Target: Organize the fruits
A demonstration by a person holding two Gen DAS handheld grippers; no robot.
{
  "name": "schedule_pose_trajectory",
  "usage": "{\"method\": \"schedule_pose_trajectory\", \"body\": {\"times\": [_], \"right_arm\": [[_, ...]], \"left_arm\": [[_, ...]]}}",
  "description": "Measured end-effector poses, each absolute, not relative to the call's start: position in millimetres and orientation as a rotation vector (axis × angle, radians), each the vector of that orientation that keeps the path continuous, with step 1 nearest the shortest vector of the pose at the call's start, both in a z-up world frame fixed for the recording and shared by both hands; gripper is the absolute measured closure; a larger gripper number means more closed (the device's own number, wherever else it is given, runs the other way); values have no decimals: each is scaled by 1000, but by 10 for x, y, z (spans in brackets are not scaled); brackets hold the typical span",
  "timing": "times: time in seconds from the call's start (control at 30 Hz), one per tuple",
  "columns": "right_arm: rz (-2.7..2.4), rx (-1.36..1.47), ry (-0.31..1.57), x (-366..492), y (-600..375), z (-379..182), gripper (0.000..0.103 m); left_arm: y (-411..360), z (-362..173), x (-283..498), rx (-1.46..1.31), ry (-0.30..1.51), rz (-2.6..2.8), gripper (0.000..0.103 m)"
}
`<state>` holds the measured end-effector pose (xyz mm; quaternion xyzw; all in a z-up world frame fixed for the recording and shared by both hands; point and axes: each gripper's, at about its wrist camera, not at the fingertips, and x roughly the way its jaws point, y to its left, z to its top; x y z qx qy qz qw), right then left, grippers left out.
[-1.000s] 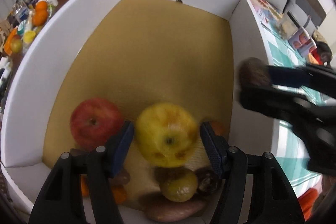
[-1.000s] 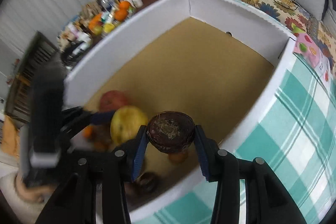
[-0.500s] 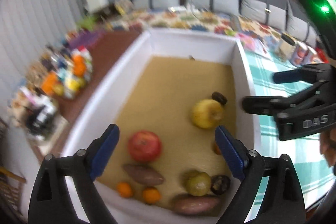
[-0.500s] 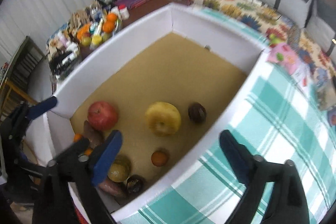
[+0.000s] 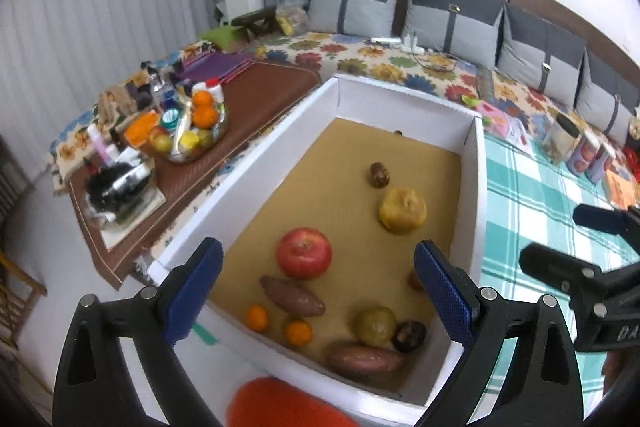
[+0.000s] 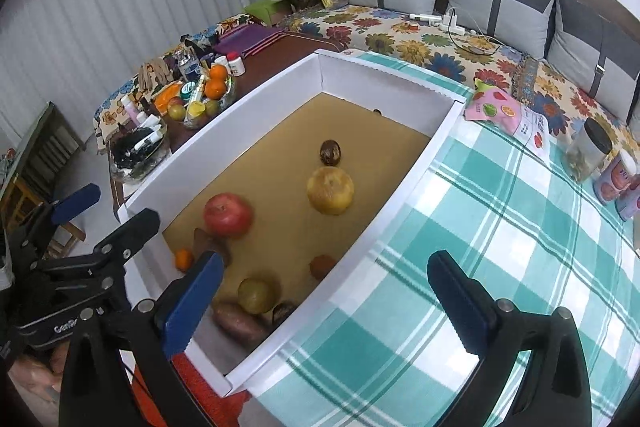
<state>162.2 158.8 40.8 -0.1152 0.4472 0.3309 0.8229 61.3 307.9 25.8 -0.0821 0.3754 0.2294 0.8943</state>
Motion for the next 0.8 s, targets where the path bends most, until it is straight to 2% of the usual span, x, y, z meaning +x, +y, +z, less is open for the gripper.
{"method": "schedule_pose_trajectory", "body": {"times": [0.8], "right_arm": [[693, -362, 933, 1385, 1922, 422, 2]], "left_arm": [[3237, 176, 536, -185, 827, 521, 6]]}}
